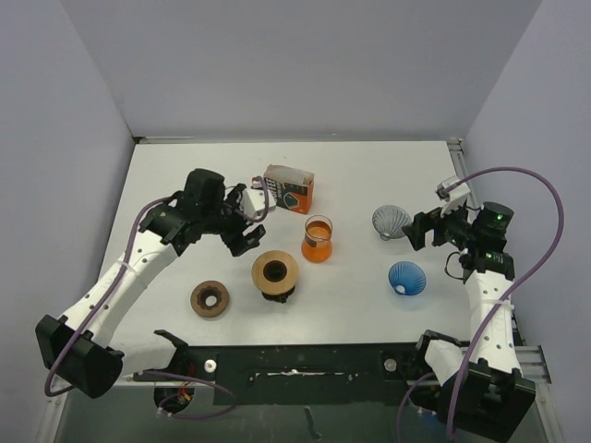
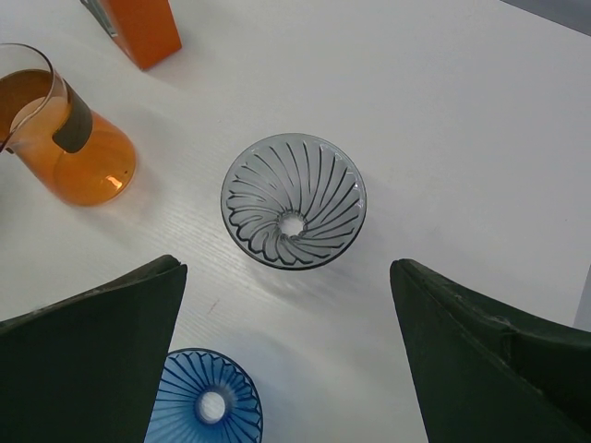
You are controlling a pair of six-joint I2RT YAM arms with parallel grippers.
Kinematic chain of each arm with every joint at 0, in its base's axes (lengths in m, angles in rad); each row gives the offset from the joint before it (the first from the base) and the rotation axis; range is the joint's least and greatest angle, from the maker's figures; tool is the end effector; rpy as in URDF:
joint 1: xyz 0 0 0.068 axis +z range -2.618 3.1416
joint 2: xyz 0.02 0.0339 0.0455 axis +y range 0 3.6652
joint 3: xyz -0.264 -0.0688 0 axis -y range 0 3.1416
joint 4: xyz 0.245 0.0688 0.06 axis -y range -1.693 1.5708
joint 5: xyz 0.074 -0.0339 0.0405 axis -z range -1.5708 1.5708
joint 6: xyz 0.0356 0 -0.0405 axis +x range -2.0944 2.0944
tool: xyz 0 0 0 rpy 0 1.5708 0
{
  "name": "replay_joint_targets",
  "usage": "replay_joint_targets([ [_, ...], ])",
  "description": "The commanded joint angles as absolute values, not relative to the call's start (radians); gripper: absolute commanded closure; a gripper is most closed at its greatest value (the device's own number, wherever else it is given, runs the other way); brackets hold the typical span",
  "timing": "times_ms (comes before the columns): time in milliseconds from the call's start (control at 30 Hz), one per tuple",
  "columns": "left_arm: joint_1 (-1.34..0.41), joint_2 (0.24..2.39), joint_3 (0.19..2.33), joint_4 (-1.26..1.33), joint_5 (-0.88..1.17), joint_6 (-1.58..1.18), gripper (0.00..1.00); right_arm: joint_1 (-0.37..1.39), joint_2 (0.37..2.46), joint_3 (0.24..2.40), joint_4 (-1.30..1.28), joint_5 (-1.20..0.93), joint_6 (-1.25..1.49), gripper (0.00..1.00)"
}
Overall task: Place the coffee filter in the dripper
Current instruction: Pick up the coffee dripper from the center of the board.
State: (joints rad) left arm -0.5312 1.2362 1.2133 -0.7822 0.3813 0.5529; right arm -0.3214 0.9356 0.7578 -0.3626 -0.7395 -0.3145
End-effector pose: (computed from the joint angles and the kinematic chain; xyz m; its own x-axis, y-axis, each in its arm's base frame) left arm 0.2121 -0.1400 0.3401 -0.1653 0.6624 -0.7307 0.9158 0.3781 0.1357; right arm 0.1984 -0.0408 0.2901 -0.3668 -0.1188 -0.9227 -0.4505 0.8905 0.0645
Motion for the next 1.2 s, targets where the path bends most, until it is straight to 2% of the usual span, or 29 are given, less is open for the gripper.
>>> replay_joint_targets([
  [0,-0.472,1.173,1.168,-0.67,0.383,0.463,0.27,-0.326,0.946,0.809,-0.344,-0.732,-0.31,0.02],
  [267,-0.365,1.103,1.074,-0.616,0.356,0.413,0.13,-0.321,0.97,0.81,-0.335,-0.705,-0.298,0.02],
  [400,-0.324,1.073,1.046,-0.623,0.339,0.408,0.09,-0.314,0.977,0.81,-0.333,-0.694,-0.292,0.02],
  [867,-0.243,1.103,1.043,-0.818,0.323,0.511,0.09,-0.3,0.979,0.813,-0.334,-0.681,-0.288,0.03],
  [1167,-0.236,1.113,1.009,-0.698,0.362,0.435,0.1,-0.289,1.002,0.817,-0.327,-0.642,-0.266,0.02],
])
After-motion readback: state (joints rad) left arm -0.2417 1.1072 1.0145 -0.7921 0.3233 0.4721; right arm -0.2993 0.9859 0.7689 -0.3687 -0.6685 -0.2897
